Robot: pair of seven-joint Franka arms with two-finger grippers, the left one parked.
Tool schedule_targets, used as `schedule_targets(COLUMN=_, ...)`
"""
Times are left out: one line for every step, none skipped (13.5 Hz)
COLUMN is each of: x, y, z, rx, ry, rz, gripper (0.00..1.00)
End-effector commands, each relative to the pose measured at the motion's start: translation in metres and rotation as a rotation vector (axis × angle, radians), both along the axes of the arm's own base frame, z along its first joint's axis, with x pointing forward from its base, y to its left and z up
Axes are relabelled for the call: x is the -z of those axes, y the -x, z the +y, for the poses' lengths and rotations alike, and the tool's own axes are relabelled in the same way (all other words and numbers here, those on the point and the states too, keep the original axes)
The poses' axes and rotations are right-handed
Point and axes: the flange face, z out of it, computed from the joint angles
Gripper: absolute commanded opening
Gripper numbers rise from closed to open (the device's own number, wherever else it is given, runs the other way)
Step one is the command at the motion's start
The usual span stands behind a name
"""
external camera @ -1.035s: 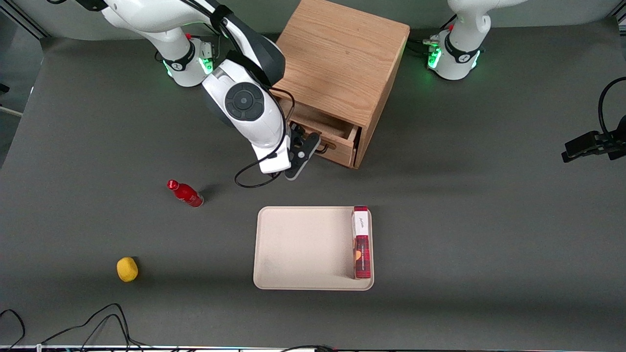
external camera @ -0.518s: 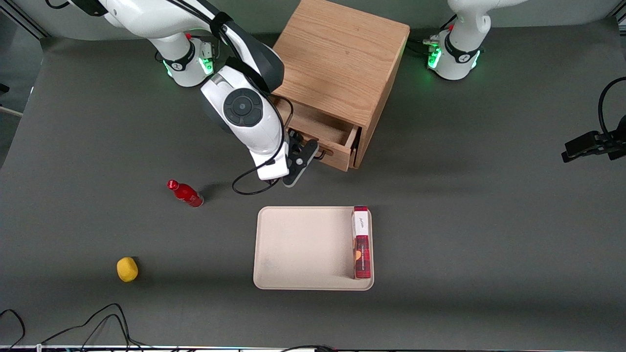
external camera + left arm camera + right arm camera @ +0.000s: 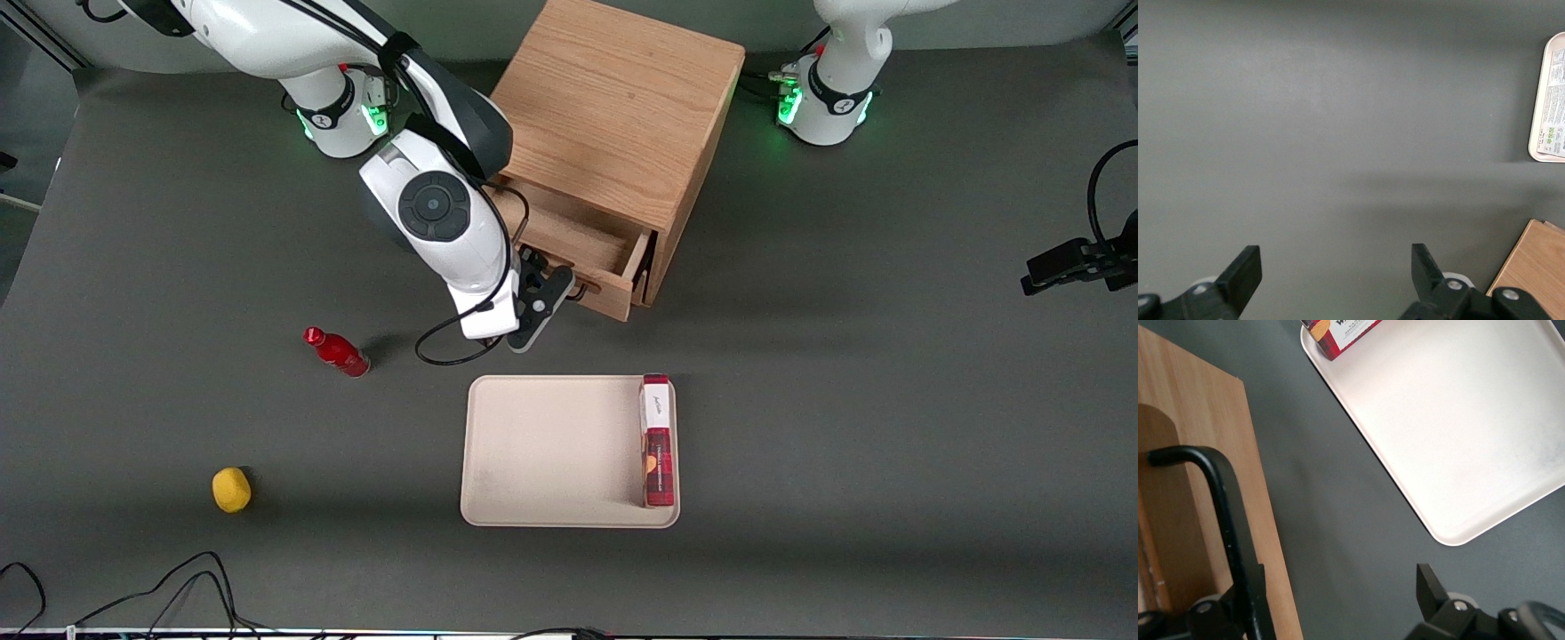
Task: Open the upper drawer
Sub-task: 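Pull the upper drawer handle outward with the right gripper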
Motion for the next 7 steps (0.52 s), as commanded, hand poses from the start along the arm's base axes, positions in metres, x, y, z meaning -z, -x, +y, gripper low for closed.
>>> schedule_targets(x=0.003, y=-0.012, z=-0.004, rx=-0.012, ry=0.006, rz=-0.019, gripper=1.00)
schedule_targets(x=0.004, y=-0.016, z=-0.009, rx=-0.002, ry=0.010, rz=-0.021, gripper=1.00)
schedule_targets(x=0.005, y=-0.017, z=-0.009, rx=-0.002, ry=0.008, rz=-0.020, gripper=1.00)
schedule_targets(x=0.003, y=-0.019, z=-0.009, rx=0.000, ry=0.003, rz=-0.024, gripper=1.00)
schedule_targets(x=0.004, y=-0.020, z=-0.009, rx=0.000, ry=0.004, rz=-0.023, gripper=1.00)
schedule_targets(x=0.005, y=-0.021, z=-0.009, rx=0.001, ry=0.004, rz=-0.023, gripper=1.00)
schedule_targets(x=0.003, y=-0.022, z=-0.009, rx=0.000, ry=0.006, rz=-0.029, gripper=1.00)
